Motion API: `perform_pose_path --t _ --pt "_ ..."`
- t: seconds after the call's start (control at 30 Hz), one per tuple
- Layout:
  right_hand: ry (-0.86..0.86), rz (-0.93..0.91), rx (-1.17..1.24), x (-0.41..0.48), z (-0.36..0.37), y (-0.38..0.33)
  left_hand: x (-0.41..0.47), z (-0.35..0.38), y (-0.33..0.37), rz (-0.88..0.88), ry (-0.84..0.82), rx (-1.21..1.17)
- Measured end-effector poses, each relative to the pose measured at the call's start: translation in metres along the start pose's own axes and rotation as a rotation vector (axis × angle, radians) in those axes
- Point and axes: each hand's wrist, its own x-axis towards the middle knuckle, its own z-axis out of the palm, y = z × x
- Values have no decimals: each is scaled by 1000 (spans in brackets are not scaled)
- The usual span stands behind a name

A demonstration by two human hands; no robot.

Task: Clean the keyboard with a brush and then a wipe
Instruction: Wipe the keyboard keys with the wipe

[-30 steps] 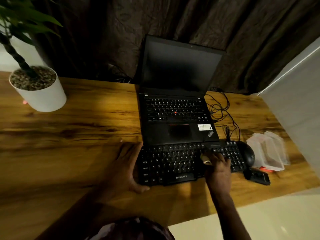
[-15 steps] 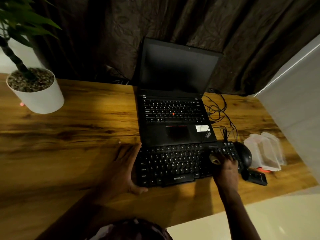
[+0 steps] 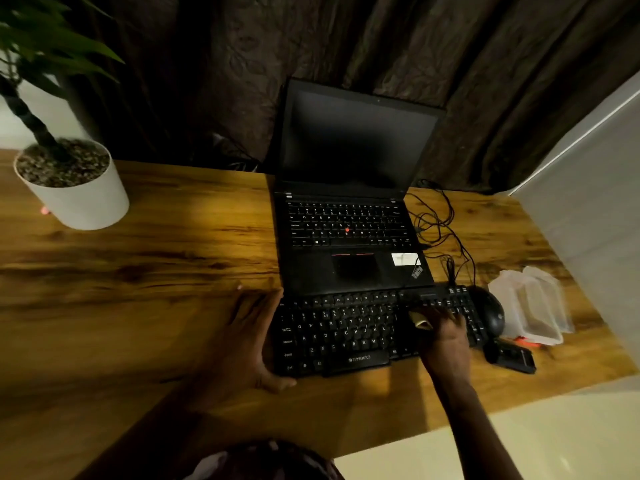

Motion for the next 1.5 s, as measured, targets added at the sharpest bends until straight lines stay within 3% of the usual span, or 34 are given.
perform_pose_path --t 0.13,0.27,0.4,0.57,0.7,0.83,1.0,1.17,1.37,1.5 --pt "13 140 -13 11 1 8 0 1 -1 -3 -14 9" --pt "-6 -26 -16 6 0 -9 -1 -1 0 3 -7 -1" --pt "23 140 -17 12 -5 -5 -1 -3 2 30 15 13" --pt "-26 -58 2 6 -2 -10 0 -6 4 44 17 15" --pt "20 134 -26 4 -7 10 -2 -5 5 40 18 8" --pt "5 -27 9 -11 -2 -1 2 -6 5 34 8 58" --pt "43 190 -42 -17 5 25 2 2 -3 -4 -40 48" --pt "110 -94 18 -30 -7 -8 2 3 -5 28 -32 70" --pt "162 75 -38 -25 -7 -1 3 0 -3 60 -4 65" --pt "25 -92 -116 -29 4 -11 3 0 -2 65 0 67"
